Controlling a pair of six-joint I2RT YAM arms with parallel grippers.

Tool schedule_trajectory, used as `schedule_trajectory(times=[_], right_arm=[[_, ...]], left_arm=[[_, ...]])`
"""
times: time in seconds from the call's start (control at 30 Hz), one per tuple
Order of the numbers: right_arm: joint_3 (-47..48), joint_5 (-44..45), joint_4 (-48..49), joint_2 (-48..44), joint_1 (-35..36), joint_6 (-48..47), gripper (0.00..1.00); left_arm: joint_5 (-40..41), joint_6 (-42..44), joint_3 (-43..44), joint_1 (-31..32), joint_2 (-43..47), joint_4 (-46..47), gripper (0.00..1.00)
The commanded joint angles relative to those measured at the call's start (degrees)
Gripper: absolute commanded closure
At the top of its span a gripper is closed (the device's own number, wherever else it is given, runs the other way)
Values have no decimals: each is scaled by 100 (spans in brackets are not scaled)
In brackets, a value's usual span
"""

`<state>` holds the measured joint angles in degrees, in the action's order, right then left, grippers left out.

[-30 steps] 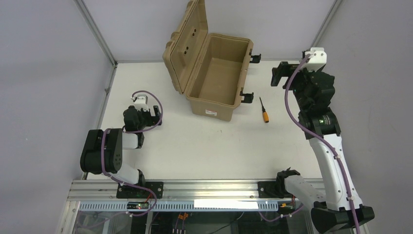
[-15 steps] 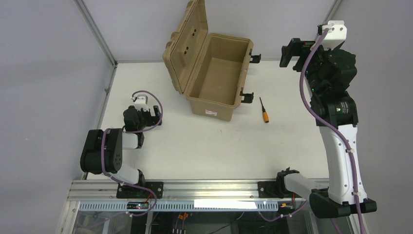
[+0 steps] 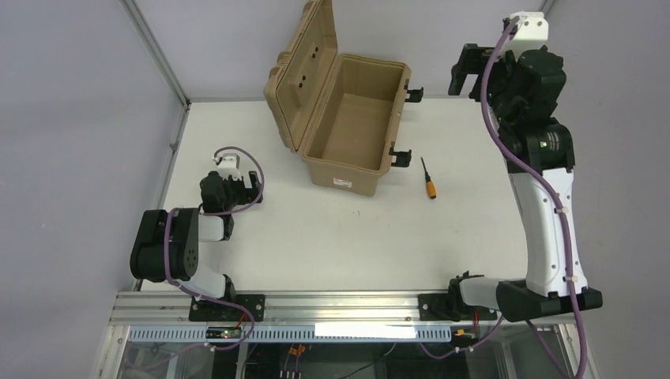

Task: Put the screwdriver in the bin
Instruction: Pick up the screwdriver from the center of the board.

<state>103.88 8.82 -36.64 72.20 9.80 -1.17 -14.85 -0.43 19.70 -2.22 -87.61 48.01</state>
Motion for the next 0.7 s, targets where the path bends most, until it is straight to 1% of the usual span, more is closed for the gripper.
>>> schedule_trajectory(times=[0.0,0.17,0.47,0.67], right_arm=[[343,71,-351,355,39,108,1],[411,52,-664,862,35,108,1],[-171,52,-721,1531,22,99,1],[-551,-114,-753,2058,-56,108,1]], left_arm=[[26,57,51,11,113,174,1],[27,56,51,11,113,174,1],[25,55,52,11,113,174,1],[26,53,51,11,113,174,1]])
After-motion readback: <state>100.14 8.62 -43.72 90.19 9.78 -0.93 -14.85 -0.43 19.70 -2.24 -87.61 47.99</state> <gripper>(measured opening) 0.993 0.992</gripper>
